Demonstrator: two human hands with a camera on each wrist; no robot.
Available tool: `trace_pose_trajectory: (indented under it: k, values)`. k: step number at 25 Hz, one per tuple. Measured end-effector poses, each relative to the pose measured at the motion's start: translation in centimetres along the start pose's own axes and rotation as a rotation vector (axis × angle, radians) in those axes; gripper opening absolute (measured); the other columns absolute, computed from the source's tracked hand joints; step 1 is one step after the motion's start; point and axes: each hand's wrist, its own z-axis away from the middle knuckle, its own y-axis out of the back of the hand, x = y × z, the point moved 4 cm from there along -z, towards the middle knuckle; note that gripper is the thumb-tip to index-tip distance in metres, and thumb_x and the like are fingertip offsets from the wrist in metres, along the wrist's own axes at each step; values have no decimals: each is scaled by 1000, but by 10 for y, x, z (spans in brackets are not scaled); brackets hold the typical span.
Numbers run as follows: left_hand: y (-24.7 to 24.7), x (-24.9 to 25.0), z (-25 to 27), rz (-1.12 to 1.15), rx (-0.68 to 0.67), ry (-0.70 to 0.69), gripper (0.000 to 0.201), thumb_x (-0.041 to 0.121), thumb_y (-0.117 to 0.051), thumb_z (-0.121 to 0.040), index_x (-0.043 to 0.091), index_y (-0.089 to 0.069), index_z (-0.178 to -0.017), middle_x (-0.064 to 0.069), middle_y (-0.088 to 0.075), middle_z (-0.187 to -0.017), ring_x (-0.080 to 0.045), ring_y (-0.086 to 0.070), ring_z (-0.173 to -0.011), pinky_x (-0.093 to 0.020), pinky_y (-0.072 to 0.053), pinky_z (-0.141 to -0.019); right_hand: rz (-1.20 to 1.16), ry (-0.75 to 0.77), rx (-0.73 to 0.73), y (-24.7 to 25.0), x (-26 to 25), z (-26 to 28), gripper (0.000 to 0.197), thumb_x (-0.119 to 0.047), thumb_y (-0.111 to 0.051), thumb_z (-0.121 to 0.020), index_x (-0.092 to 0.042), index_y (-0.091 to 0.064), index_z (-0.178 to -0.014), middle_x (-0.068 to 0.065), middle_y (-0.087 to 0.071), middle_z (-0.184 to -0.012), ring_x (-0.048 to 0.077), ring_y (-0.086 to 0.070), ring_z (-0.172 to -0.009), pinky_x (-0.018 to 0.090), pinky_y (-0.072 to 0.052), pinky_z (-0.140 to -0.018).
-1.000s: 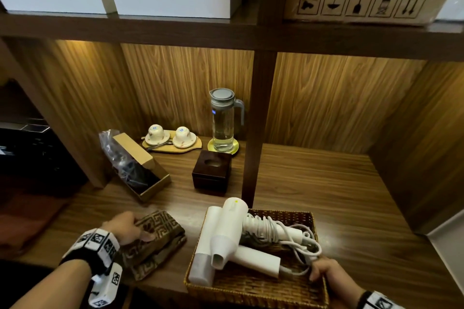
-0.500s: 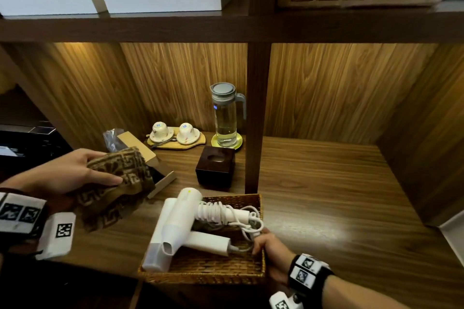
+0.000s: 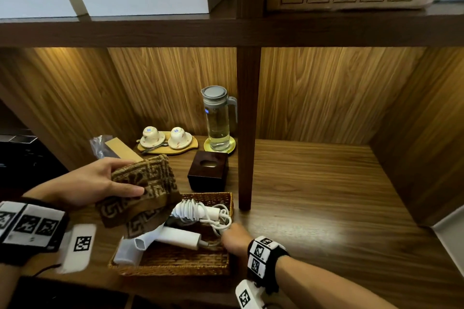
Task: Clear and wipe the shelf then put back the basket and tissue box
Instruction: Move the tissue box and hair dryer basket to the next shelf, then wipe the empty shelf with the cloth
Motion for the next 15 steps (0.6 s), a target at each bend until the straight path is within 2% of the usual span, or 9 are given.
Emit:
trace_pose_trajectory:
  k: [2,3,6,9,10,11,12,13,15]
  values:
    - [-13,-4,-5,70,-41,-8,40,9,-74,-88,20,-69,-126,-21,-77,-116,-42,-75,-106,-55,-60,-92,172,21,105,6,0,-6,33,-11,-43,-108,0,-53,-138,24,-54,-149,37,-54,-138,38,-44,-113]
    - [-21,-7,-9,103,-57,-1,47,9,-74,-89,20,-63,-133,-22,-76,-118,-42,-74,-107,-57,-59,-94,210,20,133,8,0,-4,40,-14,-46,-108,-1,-44,-146,21,-52,-151,36,-53,-139,37,-43,-115]
    - [-55,-7,-23,213,-64,-11,48,-2,-71,-87,22,-62,-128,-18,-78,-113,-36,-77,-101,-49,-64,-85,300,71,86,15,-8,13,46,-19,-57,-104,-7,-41,-145,15,-57,-147,33,-59,-133,39,-49,-110]
    - [-91,-4,-40,334,-197,-51,52,-5,-70,-89,17,-62,-135,-21,-71,-130,-40,-70,-118,-52,-58,-100,245,118,-18,56,-10,40,42,-27,-72,-94,-11,-58,-130,8,-68,-122,20,-67,-102,39,-59,-88]
    - [-103,0,-47,360,-253,-64,54,-4,-70,-90,17,-60,-139,-21,-68,-134,-41,-67,-122,-54,-54,-105,96,169,-12,77,-6,52,38,-32,-71,-94,-10,-63,-123,6,-69,-111,16,-65,-92,40,-57,-83]
    - [-117,5,-53,388,-287,-67,54,-4,-69,-90,18,-60,-139,-21,-68,-135,-40,-66,-123,-56,-51,-107,-143,218,-21,99,1,66,45,-40,-67,-95,-6,-66,-125,6,-69,-108,16,-64,-91,41,-57,-82]
    - [-135,12,-58,408,-326,-77,50,-4,-67,-91,17,-63,-136,-21,-68,-135,-39,-67,-122,-55,-52,-106,-431,245,-93,118,7,81,59,-48,-60,-97,-2,-65,-134,11,-69,-115,21,-65,-100,41,-56,-87]
    - [-156,22,-65,407,-381,-112,46,-5,-65,-93,15,-64,-135,-24,-67,-135,-38,-67,-120,-52,-53,-105,-689,274,-217,134,15,96,71,-54,-50,-101,0,-59,-145,16,-67,-127,29,-62,-115,43,-52,-99]
    - [-200,40,-77,354,-509,-193,43,-5,-62,-97,10,-61,-138,-29,-62,-139,-40,-63,-124,-53,-48,-109,-955,330,-399,155,22,124,74,-56,-42,-105,0,-52,-153,22,-60,-146,36,-53,-138,47,-40,-118]
